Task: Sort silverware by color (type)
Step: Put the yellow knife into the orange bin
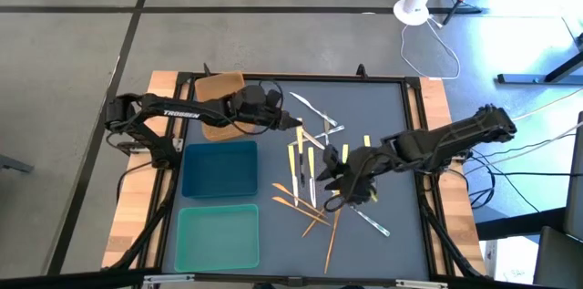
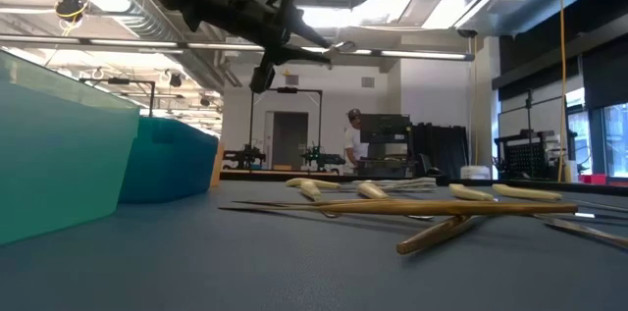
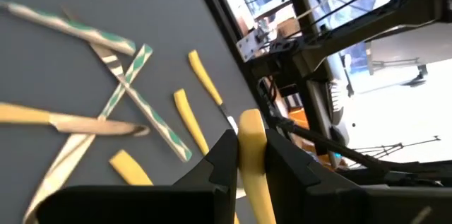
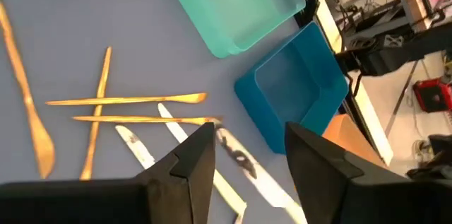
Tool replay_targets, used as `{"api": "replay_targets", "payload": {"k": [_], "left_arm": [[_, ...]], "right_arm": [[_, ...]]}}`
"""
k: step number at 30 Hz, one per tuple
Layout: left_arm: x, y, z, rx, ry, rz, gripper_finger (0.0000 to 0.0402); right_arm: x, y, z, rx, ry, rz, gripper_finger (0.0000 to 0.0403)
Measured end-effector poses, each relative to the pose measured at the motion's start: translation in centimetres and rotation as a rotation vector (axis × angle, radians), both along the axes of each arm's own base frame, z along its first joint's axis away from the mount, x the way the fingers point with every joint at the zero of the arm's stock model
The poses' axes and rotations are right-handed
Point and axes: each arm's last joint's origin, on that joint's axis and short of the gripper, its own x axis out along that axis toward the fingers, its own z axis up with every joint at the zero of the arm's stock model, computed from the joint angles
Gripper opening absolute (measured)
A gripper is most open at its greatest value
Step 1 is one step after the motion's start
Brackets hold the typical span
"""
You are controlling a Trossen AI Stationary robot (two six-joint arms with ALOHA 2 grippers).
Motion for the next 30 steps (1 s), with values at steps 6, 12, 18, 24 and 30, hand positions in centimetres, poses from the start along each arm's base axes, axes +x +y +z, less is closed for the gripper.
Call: {"api": "replay_targets", "payload": {"k": [6,12,18,24,30], "left_arm": [[-1.6,2.4,1.3,-0.010,-0.031,0.031,0.0045],[-4.7,5.0,2.6,0.003,0.004,0.089,0.0045],[-8.5,7.0,3.8,0.027,0.071,0.170,0.0045],[-12.3,8.1,5.0,0.073,0.123,0.233,0.0045],[-15.3,8.7,5.1,0.105,0.212,0.288,0.0045]], "right_arm": [[-1.0,-0.4,0.1,0.034,0.059,-0.047,0.0161],[-1.5,-0.6,-0.5,0.055,0.156,-0.103,0.0161],[-2.0,-0.7,-1.0,0.063,0.231,-0.142,0.0161],[-1.7,-0.6,-1.1,0.066,0.229,-0.141,0.0161],[-1.5,-0.6,-1.3,0.063,0.236,-0.142,0.0161]]}}
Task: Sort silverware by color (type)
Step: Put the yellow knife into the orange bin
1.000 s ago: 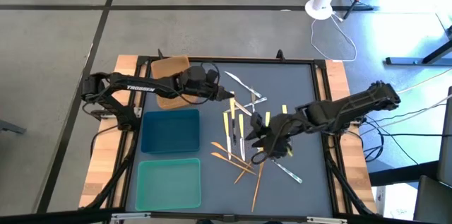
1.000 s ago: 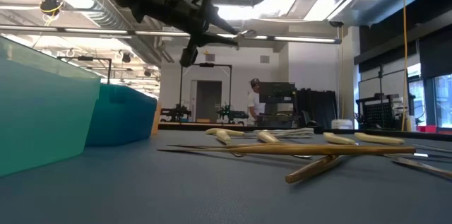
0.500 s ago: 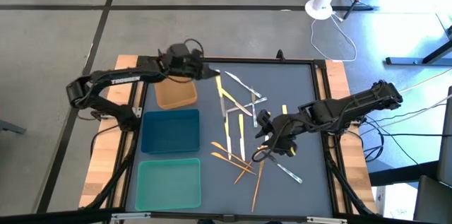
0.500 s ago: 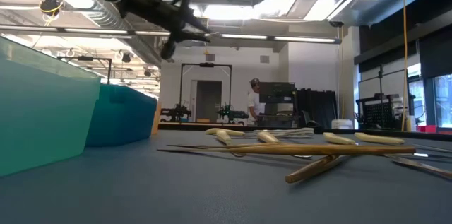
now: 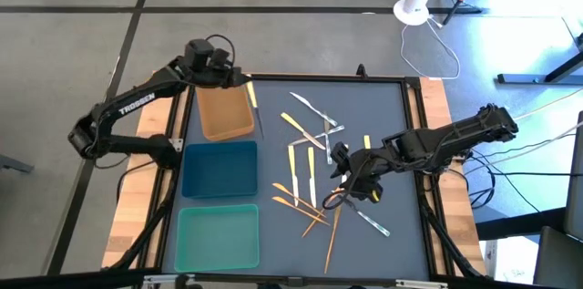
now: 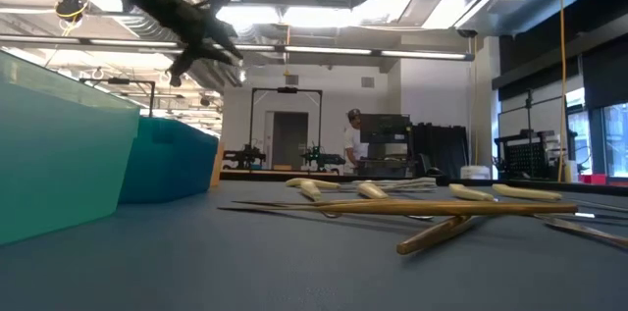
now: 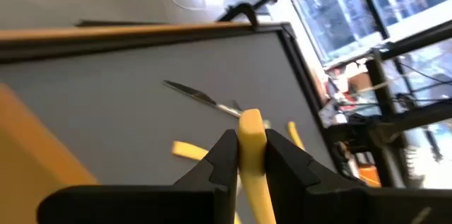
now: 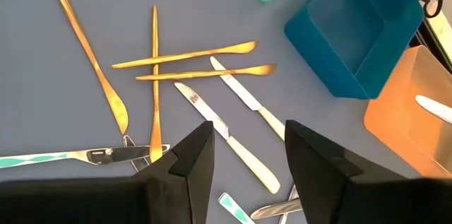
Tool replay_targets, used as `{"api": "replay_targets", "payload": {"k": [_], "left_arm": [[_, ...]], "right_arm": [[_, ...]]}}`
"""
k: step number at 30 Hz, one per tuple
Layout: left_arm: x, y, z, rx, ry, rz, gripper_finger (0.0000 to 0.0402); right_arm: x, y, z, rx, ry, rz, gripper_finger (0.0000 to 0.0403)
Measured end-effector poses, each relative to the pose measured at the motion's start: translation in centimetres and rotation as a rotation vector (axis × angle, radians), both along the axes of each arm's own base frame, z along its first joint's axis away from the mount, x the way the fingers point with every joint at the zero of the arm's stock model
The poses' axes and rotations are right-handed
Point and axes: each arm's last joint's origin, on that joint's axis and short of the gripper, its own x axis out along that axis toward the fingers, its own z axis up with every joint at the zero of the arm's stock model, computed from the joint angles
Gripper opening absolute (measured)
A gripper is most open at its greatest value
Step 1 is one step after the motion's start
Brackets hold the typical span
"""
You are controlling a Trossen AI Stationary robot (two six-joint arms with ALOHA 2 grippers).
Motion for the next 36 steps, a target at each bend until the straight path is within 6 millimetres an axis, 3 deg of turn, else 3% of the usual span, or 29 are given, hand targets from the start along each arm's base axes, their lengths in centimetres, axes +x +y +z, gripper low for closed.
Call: {"api": "replay_targets", "payload": {"k": [20,28,36], "left_arm": [[-5.8,3.1,-1.0,0.137,0.250,0.155,0.0045],[-7.0,2.5,-2.3,-0.020,0.441,0.368,0.0045],[-6.7,2.9,-3.1,-0.076,0.352,0.520,0.0045]], "right_arm": [[0.2,0.1,-0.2,-0.001,0.005,0.000,0.0161],[0.3,0.0,-0.2,0.001,-0.001,-0.002,0.0161],[0.3,0.0,-0.2,0.001,-0.001,-0.002,0.0161]]}}
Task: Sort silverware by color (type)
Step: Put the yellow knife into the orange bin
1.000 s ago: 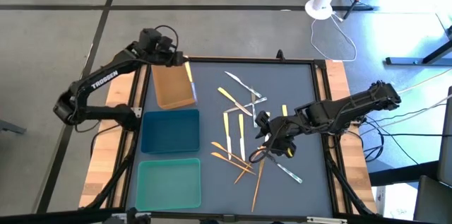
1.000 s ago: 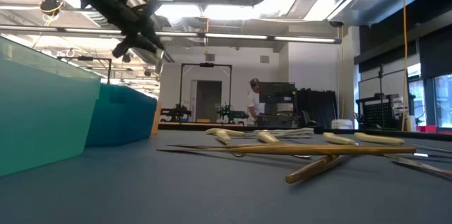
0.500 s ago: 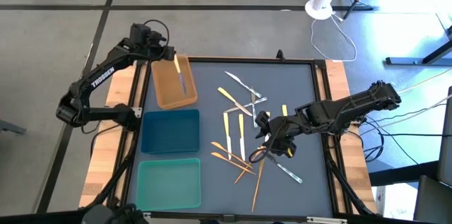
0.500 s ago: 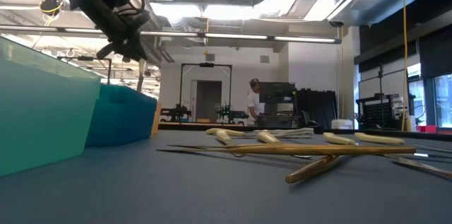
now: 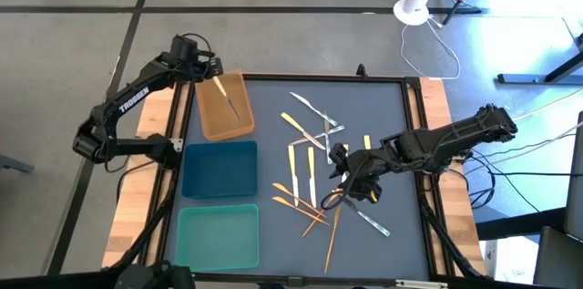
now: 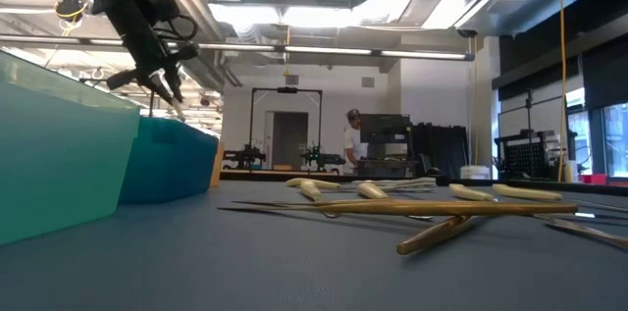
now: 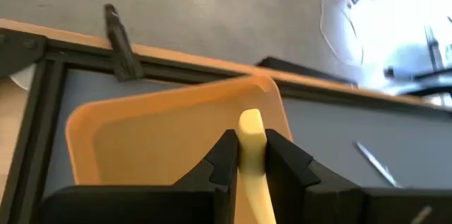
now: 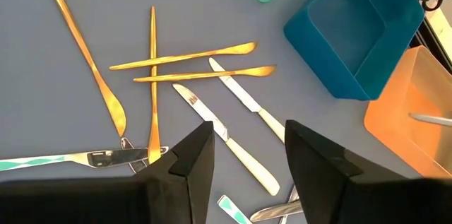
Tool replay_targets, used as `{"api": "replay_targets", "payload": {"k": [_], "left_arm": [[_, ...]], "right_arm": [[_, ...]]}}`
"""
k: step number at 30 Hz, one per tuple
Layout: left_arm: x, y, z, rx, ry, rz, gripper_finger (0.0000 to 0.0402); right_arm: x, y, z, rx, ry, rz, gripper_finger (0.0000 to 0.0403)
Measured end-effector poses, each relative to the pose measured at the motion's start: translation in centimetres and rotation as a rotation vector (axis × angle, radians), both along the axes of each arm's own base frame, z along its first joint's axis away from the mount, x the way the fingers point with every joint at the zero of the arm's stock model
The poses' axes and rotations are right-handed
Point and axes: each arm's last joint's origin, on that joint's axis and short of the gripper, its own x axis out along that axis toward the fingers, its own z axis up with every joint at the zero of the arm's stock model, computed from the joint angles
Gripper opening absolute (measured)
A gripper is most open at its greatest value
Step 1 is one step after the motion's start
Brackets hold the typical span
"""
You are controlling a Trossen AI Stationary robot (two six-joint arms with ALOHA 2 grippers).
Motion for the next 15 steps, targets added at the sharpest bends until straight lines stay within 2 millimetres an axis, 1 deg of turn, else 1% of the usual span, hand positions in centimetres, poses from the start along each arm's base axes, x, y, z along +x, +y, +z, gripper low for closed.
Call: {"api": "replay_targets", "payload": {"k": [6,12,15], "left_arm": [[0.3,-0.5,-1.5,-0.026,0.021,-0.003,0.0045],[0.3,-0.8,-2.6,-0.052,0.030,-0.003,0.0045],[0.4,-0.9,-2.8,-0.046,0.035,-0.013,0.0045]], "right_arm": [[0.0,0.0,0.0,0.000,0.000,0.000,0.0161],[0.0,0.0,0.0,0.000,0.000,0.000,0.0161],[0.0,0.0,0.0,0.000,0.000,0.000,0.0161]]}}
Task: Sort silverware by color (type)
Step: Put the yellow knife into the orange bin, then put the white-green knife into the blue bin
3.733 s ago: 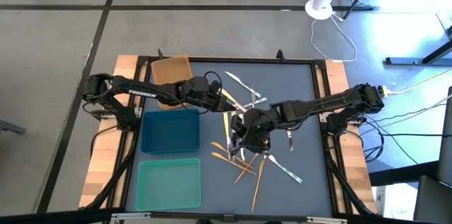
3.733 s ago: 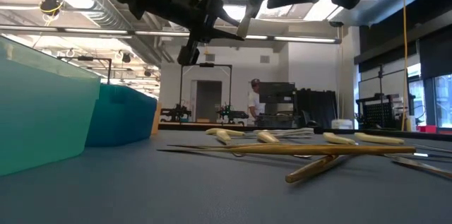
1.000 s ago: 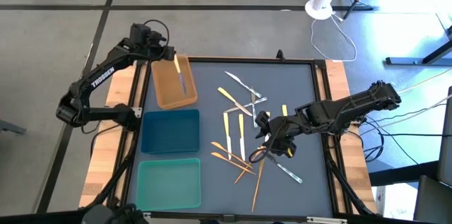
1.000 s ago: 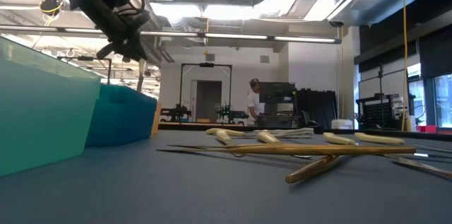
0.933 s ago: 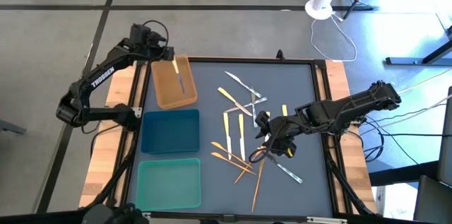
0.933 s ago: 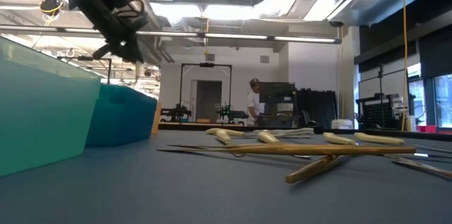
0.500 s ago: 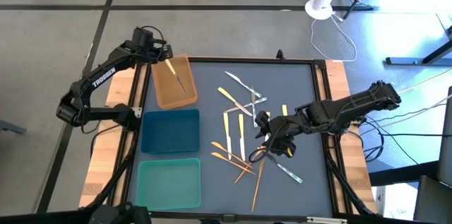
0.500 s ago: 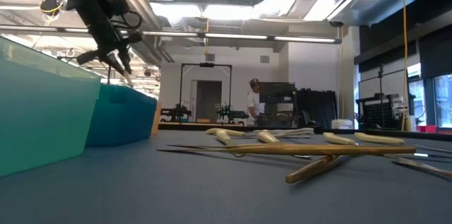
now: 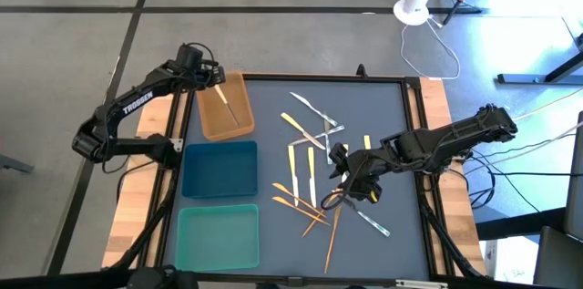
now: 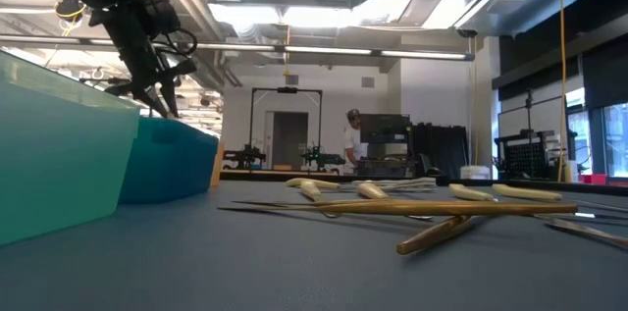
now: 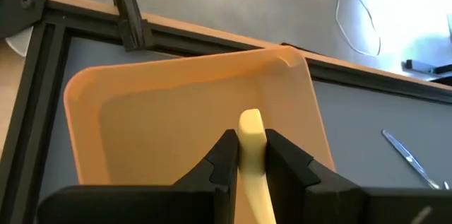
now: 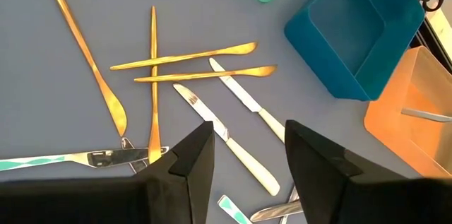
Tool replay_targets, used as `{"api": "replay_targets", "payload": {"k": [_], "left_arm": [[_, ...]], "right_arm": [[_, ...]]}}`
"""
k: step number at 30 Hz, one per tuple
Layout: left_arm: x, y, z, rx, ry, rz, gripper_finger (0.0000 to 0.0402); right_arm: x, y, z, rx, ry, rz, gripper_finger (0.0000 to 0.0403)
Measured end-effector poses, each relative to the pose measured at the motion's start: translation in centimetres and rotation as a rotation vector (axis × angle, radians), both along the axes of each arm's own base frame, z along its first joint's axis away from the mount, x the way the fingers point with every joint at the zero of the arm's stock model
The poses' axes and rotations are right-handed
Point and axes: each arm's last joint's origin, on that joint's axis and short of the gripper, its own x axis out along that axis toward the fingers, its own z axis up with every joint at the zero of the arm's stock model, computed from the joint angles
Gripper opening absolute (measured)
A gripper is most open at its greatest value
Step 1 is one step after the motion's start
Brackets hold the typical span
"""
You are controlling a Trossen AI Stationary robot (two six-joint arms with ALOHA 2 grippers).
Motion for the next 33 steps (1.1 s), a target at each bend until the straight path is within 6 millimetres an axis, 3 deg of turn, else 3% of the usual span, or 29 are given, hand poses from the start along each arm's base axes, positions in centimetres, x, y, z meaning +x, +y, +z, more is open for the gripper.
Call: {"api": "replay_targets", "payload": {"k": [13,33], "left_arm": [[0.34,-0.37,-0.76,0.020,0.054,-0.025,0.0081],[0.33,-0.38,-0.77,0.018,0.055,-0.025,0.0084]], "right_arm": [[-0.01,0.00,0.00,0.000,0.000,0.001,0.0161],[-0.01,-0.01,0.00,-0.002,0.000,0.002,0.0161]]}}
